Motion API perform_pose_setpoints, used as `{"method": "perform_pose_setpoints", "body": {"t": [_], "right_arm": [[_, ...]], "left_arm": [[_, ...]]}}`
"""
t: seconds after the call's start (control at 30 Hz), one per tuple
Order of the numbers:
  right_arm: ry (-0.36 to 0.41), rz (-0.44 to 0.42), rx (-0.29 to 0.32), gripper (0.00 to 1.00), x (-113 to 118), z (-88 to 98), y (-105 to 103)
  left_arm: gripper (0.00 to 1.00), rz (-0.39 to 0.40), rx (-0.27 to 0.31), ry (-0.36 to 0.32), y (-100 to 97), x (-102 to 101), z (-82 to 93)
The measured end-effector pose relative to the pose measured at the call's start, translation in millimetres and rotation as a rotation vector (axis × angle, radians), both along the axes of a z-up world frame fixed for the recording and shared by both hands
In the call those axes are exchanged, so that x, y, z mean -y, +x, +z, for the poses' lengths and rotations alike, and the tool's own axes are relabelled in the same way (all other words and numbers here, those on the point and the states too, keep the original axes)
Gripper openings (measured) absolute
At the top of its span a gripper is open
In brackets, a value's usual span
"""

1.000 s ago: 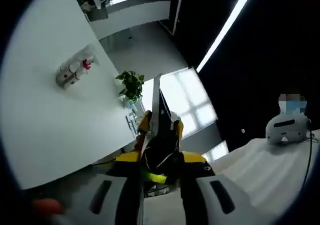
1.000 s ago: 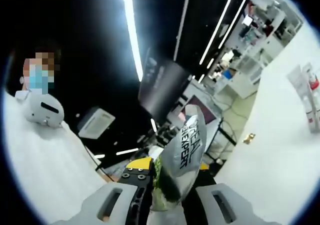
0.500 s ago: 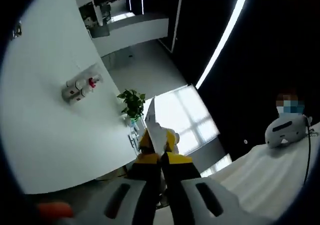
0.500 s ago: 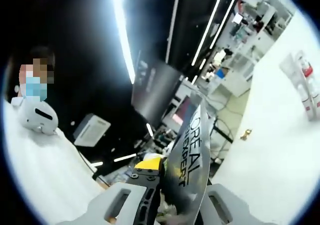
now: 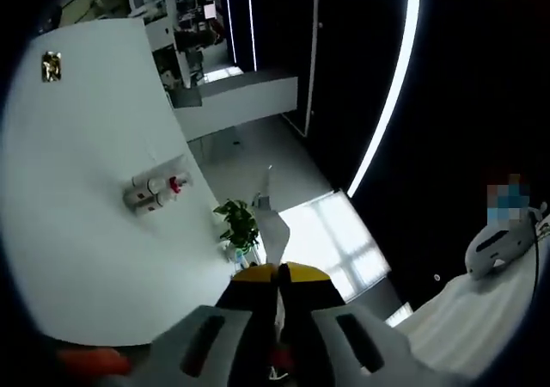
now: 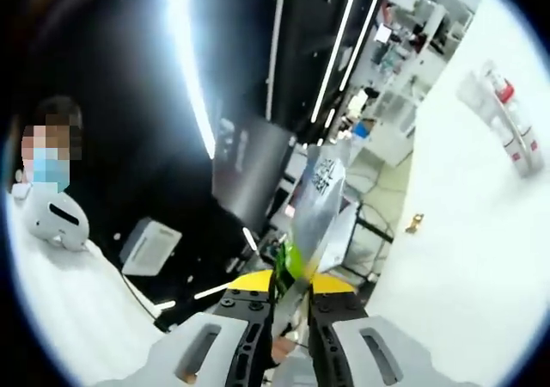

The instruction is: Arrange the skincare products in the storage area until every visible bottle or jar stands upright without overlapping.

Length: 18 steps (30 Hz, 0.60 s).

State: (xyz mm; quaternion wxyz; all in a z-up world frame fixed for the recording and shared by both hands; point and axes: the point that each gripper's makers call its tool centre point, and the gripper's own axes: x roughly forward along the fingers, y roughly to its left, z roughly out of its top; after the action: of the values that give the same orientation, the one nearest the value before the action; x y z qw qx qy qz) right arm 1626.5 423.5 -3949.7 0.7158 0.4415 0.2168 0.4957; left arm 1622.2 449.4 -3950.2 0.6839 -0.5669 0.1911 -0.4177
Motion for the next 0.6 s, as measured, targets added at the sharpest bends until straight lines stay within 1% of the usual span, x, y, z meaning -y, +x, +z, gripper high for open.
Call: {"method": "perform_pose_setpoints", "body": {"t": [0.07, 0.17, 0.23, 0.27, 0.47, 0.53, 0.6], "right_arm": [[-0.001, 0.012, 0.005, 0.11, 0, 0.7, -1], [0.013, 0.033, 0.001, 0.09, 0, 3.2, -4], [0.023, 0.038, 0.002, 0.06, 1, 4.0, -3], [0.029, 0.04, 0.003, 0.03, 2, 4.4, -3], [0.069, 0.039, -0.004, 0.0, 3, 7.2, -2], [0.039, 0.056, 0.009, 0.0, 5, 4.9, -4], [0.002, 0.08, 0.011, 0.0, 7, 1.5, -6]], "left_arm": [[0.0, 0.014, -0.018, -0.008, 0.9, -2, -2.4], [0.0, 0.023, -0.02, -0.019, 1.8, -4, -2.1], [0.0, 0.043, -0.025, -0.053, 4.4, -7, 1.2], [0.0, 0.053, -0.027, -0.069, 5.6, -8, 2.9], [0.0, 0.05, -0.055, -0.104, 8.0, -6, 1.8], [0.0, -0.015, -0.066, -0.053, 3.4, -3, -6.2], [0.0, -0.056, -0.069, 0.013, 0.0, -1, -13.3]]}}
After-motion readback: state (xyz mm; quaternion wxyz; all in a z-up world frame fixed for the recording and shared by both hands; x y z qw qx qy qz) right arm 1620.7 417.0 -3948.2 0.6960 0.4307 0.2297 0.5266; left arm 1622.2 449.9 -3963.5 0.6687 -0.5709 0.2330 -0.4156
